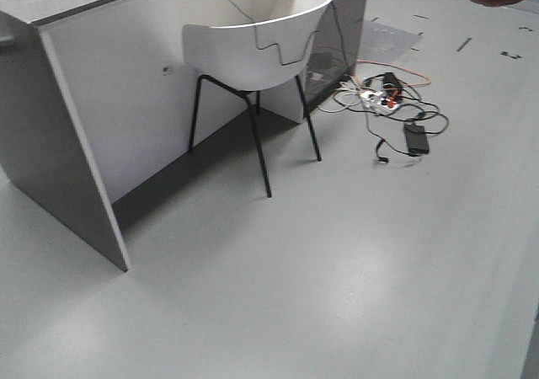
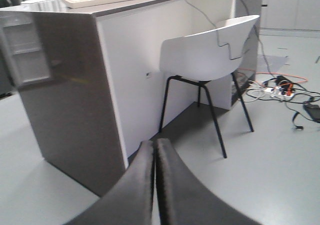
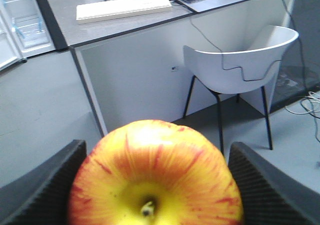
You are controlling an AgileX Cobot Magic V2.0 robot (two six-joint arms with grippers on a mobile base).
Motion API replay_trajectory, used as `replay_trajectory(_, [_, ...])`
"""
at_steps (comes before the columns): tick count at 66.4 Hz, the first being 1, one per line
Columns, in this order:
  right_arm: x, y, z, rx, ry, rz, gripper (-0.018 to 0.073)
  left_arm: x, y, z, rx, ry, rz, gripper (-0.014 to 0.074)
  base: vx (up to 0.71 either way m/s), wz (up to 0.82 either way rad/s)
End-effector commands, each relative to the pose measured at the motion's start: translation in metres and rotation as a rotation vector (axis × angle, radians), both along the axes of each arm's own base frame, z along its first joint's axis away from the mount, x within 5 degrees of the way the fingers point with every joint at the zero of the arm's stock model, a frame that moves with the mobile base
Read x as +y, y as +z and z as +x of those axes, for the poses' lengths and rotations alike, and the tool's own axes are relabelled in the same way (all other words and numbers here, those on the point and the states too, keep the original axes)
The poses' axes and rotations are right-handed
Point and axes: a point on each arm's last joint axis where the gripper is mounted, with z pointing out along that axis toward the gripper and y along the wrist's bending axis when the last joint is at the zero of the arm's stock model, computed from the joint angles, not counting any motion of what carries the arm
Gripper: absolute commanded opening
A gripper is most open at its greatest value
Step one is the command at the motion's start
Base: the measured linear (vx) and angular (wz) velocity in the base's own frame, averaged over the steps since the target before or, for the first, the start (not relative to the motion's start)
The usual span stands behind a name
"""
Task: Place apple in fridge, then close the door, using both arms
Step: 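Hold the apple in the right gripper while turning the base away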
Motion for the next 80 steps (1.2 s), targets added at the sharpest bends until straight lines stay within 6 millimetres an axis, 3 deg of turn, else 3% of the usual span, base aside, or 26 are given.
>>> replay_trajectory(1, [-0.0008,0.0223,-0.0109,-0.116,-0.024,0.04,0.0141,0.0003,0.0028,0.0001,-0.078,0.005,-0.006,-0.0008,0.01,0.32])
replay_trajectory(80, [-0.0008,0.0223,-0.0109,-0.116,-0.024,0.04,0.0141,0.0003,0.0028,0.0001,-0.078,0.005,-0.006,-0.0008,0.05,0.35])
